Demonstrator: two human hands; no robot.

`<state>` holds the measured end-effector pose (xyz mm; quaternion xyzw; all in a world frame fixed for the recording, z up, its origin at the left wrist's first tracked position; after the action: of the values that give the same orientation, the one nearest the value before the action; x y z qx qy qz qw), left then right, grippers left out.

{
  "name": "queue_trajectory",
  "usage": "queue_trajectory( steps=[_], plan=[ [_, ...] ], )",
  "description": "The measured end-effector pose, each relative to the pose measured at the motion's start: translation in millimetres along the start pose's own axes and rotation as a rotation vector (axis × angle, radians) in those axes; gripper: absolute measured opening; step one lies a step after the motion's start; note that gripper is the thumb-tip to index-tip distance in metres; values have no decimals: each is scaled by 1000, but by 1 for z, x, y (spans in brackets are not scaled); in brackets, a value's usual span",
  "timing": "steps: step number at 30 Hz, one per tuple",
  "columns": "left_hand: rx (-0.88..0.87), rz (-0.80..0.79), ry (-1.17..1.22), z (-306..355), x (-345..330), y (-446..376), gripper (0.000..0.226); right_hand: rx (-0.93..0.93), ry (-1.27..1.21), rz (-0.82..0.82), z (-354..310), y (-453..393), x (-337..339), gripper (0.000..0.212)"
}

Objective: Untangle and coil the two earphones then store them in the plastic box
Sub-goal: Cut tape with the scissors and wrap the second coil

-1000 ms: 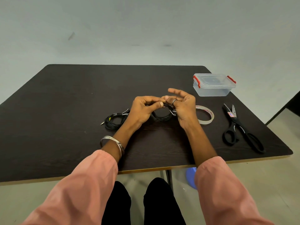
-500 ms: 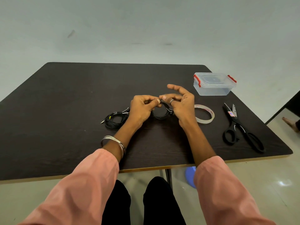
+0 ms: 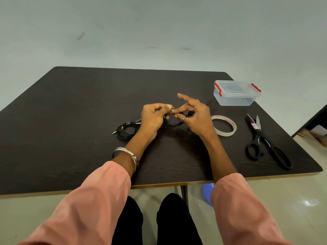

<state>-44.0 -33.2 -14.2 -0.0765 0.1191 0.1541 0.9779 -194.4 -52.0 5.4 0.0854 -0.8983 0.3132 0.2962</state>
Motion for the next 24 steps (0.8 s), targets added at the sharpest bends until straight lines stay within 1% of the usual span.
queue_trajectory(
  steps=[2,4,5,6,7,10,12,16,18,21,24],
  plan=[
    [-15,2,-8,0,0,-1,10,-71,-136,-9,-3,0,5,60],
    [-18,-11,-14,0,0,0,10,-175,-322,79,-6,2,11,48],
    [-19,-19,-18,0,0,0,10,-206,-353,139,-7,2,12,42],
    [-25,-27,-26,0,0,1,10,-224,-325,176,-6,1,12,37],
    [-34,-37,-38,0,-1,2,9,-234,-275,172,-4,1,11,36],
    [-71,-49,-100,1,0,3,9,-201,-96,26,-1,0,3,39],
    [-88,-58,-129,1,1,4,10,-159,26,-18,0,-1,-1,36],
    [-175,-38,-263,2,-2,7,10,-127,89,38,2,-1,0,27],
    [-183,-23,-306,2,-3,7,9,-86,145,80,1,0,-1,25],
    [-128,-52,-273,1,-4,7,9,2,262,127,-1,2,-5,28],
    [-55,-83,-211,3,-4,6,11,121,480,193,1,2,-10,29]
  ],
)
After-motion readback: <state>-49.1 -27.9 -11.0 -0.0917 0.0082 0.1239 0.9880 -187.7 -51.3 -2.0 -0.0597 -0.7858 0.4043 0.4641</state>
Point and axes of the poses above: each hand's wrist, its own y-axis away from the middle knuckle, its own x-axis out of the back of the hand, z = x × y, the point moved 1 cm from there along -y, towards the middle knuckle, and after that the axes turned 7 degrees about y, right-handed, at the moved point
